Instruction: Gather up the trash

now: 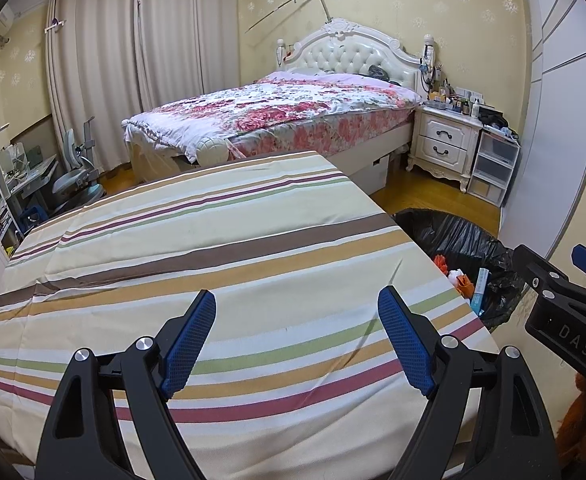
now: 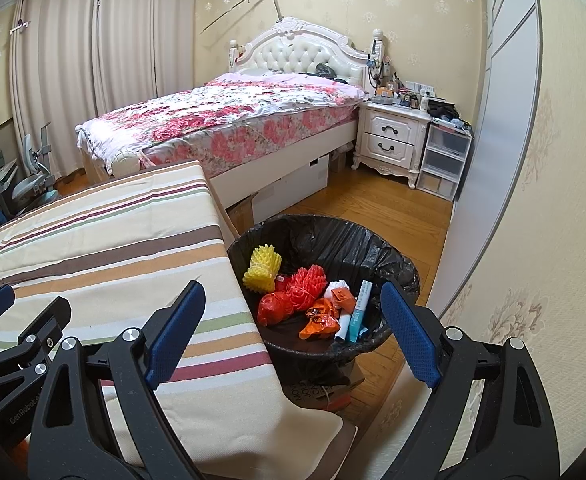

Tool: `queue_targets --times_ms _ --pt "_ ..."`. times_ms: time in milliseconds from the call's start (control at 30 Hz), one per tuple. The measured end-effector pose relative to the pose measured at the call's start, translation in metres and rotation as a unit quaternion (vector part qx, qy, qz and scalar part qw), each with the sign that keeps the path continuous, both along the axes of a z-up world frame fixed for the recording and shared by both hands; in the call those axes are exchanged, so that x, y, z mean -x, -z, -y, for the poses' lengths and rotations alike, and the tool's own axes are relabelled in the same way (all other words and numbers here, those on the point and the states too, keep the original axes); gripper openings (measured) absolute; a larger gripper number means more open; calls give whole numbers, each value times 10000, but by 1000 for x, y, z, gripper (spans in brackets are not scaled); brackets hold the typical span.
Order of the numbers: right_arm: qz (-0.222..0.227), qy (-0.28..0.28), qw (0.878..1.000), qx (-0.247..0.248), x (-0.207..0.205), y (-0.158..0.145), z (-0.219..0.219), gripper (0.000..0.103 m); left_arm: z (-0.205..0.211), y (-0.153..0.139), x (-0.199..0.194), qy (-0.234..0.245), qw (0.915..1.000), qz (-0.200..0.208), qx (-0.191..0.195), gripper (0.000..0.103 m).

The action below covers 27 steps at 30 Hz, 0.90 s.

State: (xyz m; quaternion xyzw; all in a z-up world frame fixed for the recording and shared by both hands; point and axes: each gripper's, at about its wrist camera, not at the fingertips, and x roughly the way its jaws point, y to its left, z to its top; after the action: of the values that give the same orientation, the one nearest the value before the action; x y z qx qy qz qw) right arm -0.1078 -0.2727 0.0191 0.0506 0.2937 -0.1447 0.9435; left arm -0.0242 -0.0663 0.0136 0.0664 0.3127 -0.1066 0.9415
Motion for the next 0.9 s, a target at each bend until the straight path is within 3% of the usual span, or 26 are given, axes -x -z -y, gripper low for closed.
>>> queue_targets --times_ms 900 --pt "-14 -4 10000 6 0 0 -3 87 0 8 1 -19 10000 -42 16 81"
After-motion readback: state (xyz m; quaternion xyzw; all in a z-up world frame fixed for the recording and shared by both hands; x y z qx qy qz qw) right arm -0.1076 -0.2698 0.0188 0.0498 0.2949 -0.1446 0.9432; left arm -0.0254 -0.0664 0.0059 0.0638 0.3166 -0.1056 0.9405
